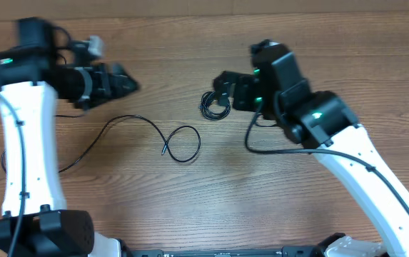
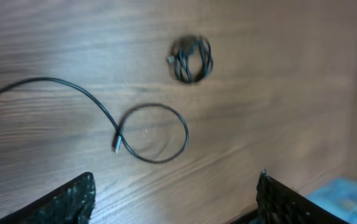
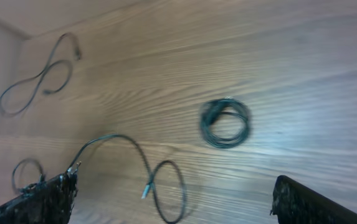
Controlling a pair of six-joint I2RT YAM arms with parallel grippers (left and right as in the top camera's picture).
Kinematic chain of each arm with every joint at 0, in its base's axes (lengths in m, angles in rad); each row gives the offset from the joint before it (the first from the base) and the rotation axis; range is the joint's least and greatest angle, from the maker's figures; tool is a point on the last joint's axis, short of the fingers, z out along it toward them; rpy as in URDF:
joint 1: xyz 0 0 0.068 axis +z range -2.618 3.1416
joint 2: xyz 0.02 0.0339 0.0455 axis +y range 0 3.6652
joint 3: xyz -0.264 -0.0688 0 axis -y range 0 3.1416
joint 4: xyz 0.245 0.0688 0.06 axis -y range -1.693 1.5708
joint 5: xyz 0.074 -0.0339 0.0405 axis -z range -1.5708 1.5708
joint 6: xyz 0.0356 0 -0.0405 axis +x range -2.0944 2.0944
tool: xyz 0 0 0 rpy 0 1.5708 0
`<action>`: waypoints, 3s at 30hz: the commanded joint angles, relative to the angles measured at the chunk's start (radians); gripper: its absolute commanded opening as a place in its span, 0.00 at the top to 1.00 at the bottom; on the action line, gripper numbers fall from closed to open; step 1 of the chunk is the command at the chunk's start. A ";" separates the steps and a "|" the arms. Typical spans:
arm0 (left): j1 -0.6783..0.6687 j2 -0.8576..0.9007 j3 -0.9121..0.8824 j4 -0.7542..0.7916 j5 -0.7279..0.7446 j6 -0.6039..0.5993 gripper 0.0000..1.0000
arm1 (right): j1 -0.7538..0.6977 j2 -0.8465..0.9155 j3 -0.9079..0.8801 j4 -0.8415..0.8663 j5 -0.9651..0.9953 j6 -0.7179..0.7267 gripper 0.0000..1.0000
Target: Untangle cables
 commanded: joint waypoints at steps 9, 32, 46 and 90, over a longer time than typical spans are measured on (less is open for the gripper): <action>-0.478 0.031 -0.087 -0.009 -0.403 -0.174 0.00 | -0.348 -0.014 0.017 -0.145 -0.111 0.053 0.00; -0.601 0.096 -0.691 0.731 -0.420 -0.260 0.36 | -0.489 -0.010 0.003 -0.177 -0.111 0.053 0.00; -0.579 0.107 -0.659 0.693 -0.474 -0.196 0.96 | -0.489 0.038 0.003 -0.188 -0.111 0.053 0.00; 0.512 -0.018 -0.367 0.624 -0.366 -0.497 0.96 | -0.489 0.040 0.003 -0.192 -0.110 0.053 0.00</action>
